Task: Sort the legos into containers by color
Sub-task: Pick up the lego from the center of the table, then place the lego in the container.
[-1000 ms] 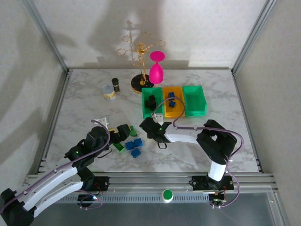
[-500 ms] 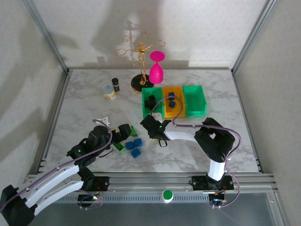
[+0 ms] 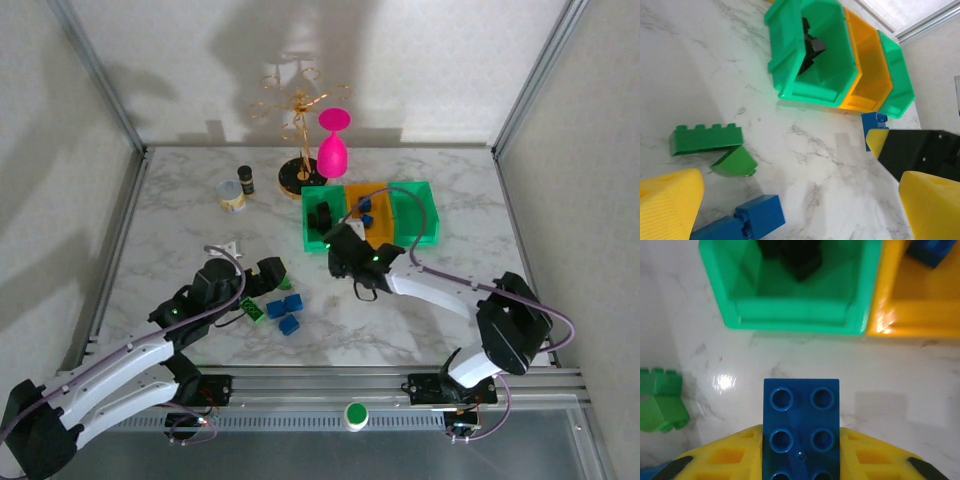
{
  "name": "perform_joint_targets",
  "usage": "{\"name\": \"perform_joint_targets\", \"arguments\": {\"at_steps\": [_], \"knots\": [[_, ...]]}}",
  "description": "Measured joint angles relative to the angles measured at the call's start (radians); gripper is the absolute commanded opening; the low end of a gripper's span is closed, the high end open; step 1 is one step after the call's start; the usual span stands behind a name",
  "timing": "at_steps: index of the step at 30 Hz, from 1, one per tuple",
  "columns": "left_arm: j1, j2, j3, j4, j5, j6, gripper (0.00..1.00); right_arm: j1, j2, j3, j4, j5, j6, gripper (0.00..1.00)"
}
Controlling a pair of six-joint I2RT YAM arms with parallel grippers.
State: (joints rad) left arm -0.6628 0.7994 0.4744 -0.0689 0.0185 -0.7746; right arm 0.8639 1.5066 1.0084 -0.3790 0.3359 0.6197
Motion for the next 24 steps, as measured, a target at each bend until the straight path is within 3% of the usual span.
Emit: {"name": "perform_joint_targets", "arguments": {"at_steps": [11,24], "knots": [[0.000,0.146,0.089,0.103,0.012,0.021,1.00,-0.245,0.175,0.158,0.045,-0.045,-0.154,0.33],[0.000,0.264,0.148,0.165,0.012,0.046,1.00,-0.344,0.358,0.290,0.107,-0.079,-0.270,0.33]]}}
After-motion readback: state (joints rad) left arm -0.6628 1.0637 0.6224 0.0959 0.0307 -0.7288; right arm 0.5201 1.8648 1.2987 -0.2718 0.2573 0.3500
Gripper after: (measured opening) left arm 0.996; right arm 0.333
